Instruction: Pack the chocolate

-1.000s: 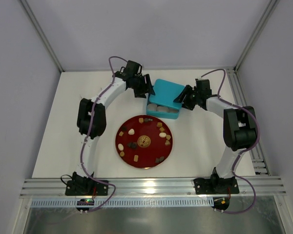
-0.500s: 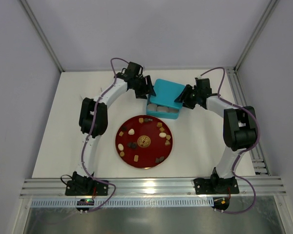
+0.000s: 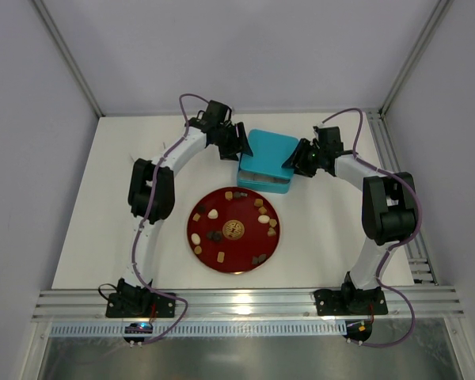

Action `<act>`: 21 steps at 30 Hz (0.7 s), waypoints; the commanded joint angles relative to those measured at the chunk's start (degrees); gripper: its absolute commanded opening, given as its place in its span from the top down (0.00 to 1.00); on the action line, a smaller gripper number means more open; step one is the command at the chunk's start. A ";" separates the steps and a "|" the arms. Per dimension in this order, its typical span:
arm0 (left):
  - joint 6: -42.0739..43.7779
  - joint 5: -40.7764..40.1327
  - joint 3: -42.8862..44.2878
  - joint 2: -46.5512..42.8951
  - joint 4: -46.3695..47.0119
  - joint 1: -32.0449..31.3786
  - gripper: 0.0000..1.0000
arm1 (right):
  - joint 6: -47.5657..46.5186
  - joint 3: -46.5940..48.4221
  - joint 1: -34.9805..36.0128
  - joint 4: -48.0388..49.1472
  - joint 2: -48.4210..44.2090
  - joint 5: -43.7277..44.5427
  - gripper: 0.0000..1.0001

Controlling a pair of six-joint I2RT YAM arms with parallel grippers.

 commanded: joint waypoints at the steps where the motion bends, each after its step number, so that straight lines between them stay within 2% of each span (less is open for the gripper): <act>1: 1.08 0.44 2.15 -0.08 1.23 0.34 0.39 | -1.58 1.25 -0.21 -1.35 0.15 -2.05 0.50; 21: 1.25 0.79 1.71 0.10 0.79 0.34 0.40 | -4.04 0.98 -2.14 -2.75 0.94 -10.93 0.51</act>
